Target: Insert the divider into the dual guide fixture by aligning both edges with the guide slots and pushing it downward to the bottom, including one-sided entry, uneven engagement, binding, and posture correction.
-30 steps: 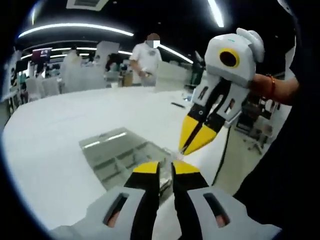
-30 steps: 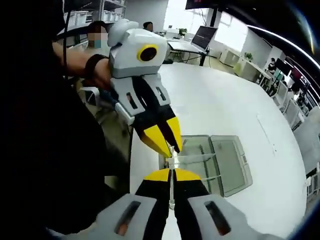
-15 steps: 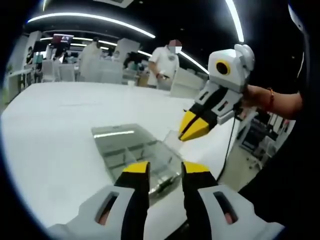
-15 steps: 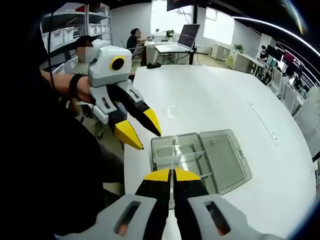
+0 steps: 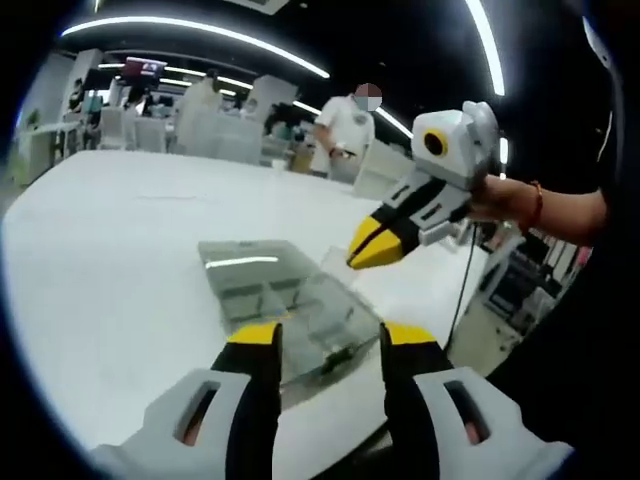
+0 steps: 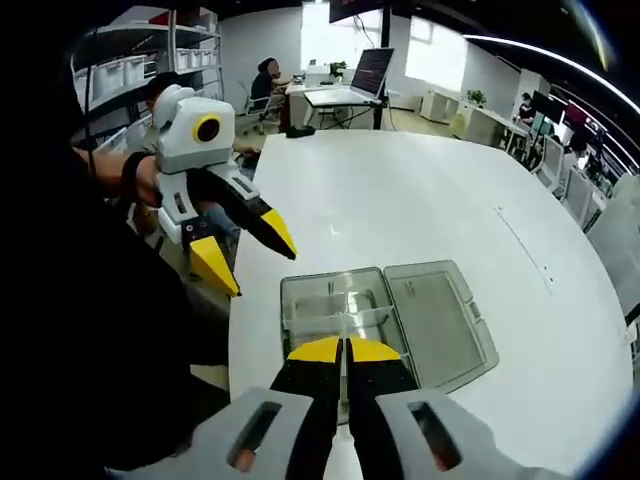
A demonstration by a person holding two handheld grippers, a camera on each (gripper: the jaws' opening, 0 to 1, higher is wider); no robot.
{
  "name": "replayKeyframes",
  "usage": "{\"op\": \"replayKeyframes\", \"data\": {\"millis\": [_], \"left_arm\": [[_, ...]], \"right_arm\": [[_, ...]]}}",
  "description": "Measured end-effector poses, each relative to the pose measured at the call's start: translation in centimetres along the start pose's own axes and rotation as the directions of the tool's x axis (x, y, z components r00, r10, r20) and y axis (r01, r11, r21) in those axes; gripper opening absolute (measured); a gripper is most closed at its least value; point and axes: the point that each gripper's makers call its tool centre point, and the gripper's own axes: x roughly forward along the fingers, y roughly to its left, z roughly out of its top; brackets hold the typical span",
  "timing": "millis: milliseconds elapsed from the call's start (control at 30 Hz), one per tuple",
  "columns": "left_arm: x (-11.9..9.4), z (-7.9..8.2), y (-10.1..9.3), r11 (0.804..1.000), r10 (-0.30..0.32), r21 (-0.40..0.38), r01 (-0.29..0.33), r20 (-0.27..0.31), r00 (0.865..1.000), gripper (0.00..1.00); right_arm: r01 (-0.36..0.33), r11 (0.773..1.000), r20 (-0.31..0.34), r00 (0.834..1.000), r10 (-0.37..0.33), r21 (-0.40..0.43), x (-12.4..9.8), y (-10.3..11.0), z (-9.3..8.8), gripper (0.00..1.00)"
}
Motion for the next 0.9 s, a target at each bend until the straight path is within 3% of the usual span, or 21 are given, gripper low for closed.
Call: {"op": "replayKeyframes", "data": {"millis": [267, 833, 900], "left_arm": [[-0.6, 0.0, 0.8, 1.0, 0.029, -0.008, -0.029, 0.003, 1.0, 0.45], [-0.4, -0.1, 1.3, 0.999, 0.042, -0.015, -0.042, -0.009, 0.999, 0.45], [-0.4, 0.0, 1.4, 0.999, 0.045, -0.015, -0.045, -0.006, 0.999, 0.45]], "right_arm": [[-0.021, 1.0, -0.018, 1.0, 0.021, 0.001, 1.0, -0.1, -0.3, 0.0], [-0.033, 0.999, -0.048, 0.998, 0.033, 0.003, 1.6, -0.8, -1.3, 0.0], [-0.041, 0.999, -0.009, 0.999, 0.041, 0.023, 1.4, -0.7, -0.6, 0.0]]}}
